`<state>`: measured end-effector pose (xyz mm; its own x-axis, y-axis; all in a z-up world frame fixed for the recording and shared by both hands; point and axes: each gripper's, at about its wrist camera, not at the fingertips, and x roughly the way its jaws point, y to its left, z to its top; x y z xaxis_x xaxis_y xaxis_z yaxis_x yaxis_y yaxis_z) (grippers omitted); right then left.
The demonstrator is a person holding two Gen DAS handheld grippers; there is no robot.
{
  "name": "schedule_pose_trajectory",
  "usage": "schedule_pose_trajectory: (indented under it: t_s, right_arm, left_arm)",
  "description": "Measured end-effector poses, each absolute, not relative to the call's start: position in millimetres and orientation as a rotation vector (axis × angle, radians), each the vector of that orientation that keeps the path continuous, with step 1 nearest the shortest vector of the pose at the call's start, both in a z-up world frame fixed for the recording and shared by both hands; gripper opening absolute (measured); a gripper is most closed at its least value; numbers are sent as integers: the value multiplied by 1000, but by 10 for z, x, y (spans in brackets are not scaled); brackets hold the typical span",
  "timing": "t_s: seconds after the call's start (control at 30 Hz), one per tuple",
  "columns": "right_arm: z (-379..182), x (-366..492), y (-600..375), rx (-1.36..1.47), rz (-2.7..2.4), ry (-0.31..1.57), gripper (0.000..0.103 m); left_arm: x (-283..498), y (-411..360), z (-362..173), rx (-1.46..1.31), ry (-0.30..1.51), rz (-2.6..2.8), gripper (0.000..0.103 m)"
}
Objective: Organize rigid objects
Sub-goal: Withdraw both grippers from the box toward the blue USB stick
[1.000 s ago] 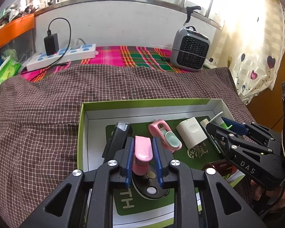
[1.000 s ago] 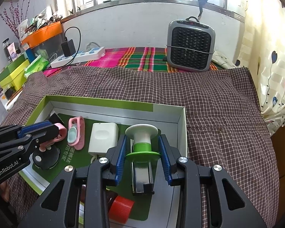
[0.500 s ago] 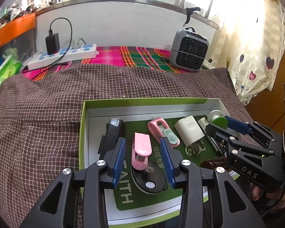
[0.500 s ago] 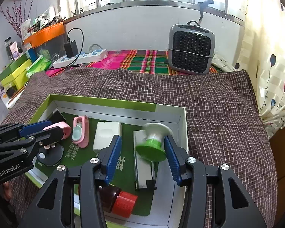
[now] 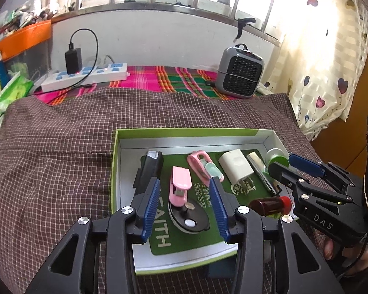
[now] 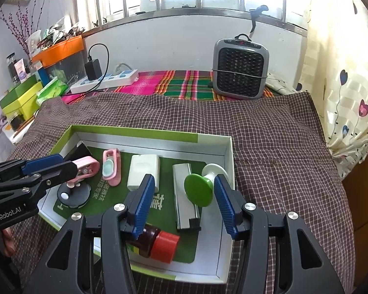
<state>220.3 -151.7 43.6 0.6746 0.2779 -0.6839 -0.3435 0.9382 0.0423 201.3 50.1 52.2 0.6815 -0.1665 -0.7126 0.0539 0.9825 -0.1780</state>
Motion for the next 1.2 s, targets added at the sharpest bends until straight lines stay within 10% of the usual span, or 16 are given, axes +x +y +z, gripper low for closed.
schedule_pose_trajectory:
  t_s: [1.2]
  right_arm:
    - [273,1402,-1392,-56,426,830,51]
  left_arm:
    - [990,769,350,-228,823,-126,42]
